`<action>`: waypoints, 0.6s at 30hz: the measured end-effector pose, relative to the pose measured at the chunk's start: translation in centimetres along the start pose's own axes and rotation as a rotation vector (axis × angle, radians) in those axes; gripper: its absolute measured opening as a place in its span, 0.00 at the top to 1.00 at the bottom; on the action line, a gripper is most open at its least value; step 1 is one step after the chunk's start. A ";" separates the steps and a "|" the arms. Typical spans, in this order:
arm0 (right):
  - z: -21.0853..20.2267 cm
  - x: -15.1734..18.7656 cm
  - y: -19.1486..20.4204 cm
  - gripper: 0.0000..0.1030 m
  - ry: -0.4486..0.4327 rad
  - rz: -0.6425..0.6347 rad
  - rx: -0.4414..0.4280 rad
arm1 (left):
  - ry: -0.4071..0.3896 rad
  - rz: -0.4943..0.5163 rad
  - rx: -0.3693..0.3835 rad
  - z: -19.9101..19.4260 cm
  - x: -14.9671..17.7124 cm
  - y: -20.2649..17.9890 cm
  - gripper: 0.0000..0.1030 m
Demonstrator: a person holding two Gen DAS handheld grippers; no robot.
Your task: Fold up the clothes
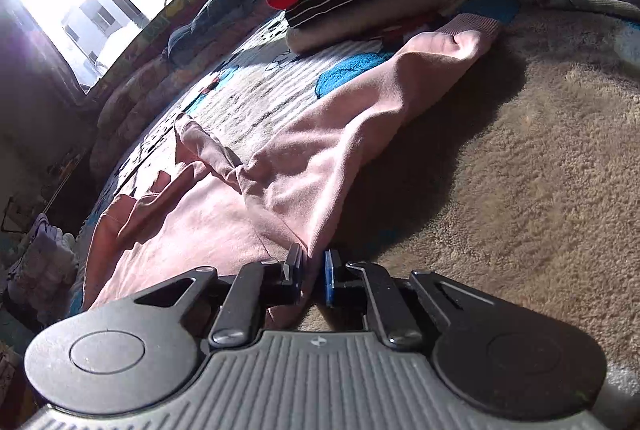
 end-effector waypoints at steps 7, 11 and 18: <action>-1.8 -1.2 -2.0 0.60 -0.095 0.216 -0.040 | -0.011 -0.104 0.080 -1.3 0.5 1.7 0.95; -2.4 -2.8 -4.0 0.44 -0.155 0.334 -0.052 | -0.062 -0.287 0.042 -2.1 0.2 5.0 0.87; 0.9 -7.3 -6.8 0.39 -0.220 0.470 -0.013 | -0.049 -0.160 0.011 1.1 0.1 2.4 0.89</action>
Point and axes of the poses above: each gripper's, at about its wrist camera, not at the fingertips, and z roughly the way its jaws point, y to its left, x to its underside, the point moved 7 cm from there along z, roughly the way its jaws point, and after that the axes turned 2 degrees about -y, right-handed, at the moved point
